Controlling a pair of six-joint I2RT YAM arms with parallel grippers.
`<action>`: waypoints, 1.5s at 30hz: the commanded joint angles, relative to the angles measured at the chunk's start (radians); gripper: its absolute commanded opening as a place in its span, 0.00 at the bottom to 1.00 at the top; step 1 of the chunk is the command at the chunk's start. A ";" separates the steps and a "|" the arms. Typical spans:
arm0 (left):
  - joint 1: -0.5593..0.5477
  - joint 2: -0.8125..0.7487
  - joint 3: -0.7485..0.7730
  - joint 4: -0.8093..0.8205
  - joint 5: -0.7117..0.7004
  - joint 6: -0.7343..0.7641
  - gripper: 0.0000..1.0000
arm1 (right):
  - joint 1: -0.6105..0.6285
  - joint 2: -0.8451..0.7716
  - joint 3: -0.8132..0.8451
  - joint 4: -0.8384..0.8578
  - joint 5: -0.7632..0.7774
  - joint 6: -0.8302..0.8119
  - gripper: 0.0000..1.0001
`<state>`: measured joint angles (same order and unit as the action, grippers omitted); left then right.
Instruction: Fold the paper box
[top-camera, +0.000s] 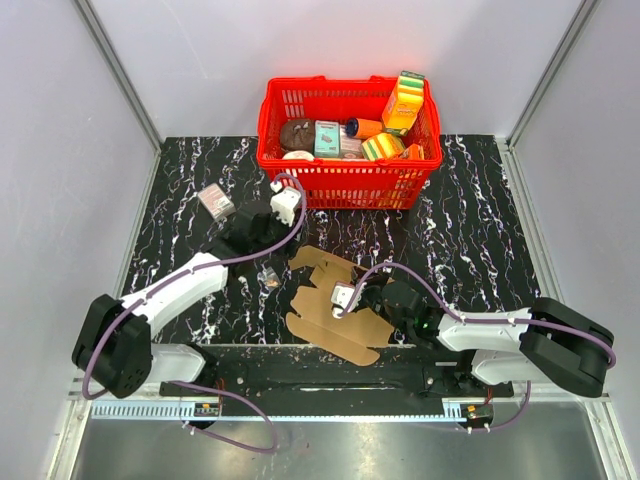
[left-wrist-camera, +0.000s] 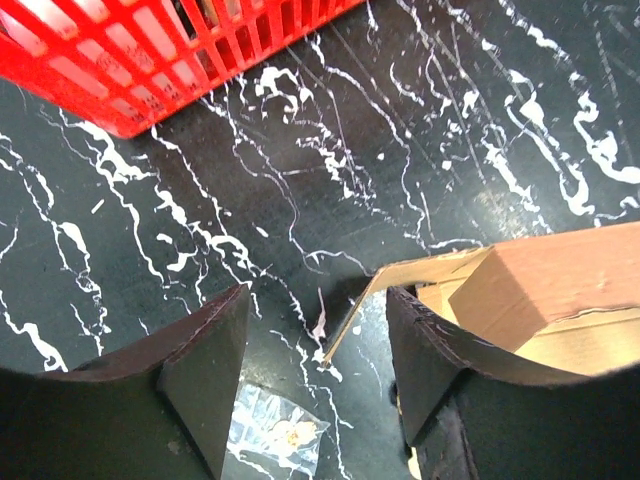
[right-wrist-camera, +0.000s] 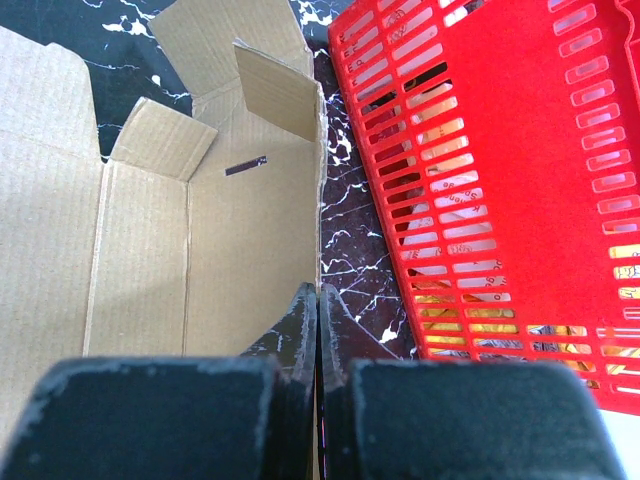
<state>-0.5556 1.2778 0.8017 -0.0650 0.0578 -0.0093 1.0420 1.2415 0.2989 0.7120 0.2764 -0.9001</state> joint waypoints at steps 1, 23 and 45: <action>0.017 0.025 0.002 0.017 0.036 0.042 0.60 | 0.012 0.003 0.023 0.032 -0.008 0.024 0.00; 0.037 0.066 -0.064 0.076 0.215 -0.014 0.46 | 0.012 0.015 0.023 0.049 -0.006 0.030 0.00; 0.036 0.075 -0.062 0.076 0.258 -0.095 0.20 | 0.012 0.038 0.036 0.073 0.009 0.007 0.00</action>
<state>-0.5236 1.3632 0.7265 -0.0422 0.2714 -0.0628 1.0431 1.2713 0.3023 0.7403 0.2741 -0.8928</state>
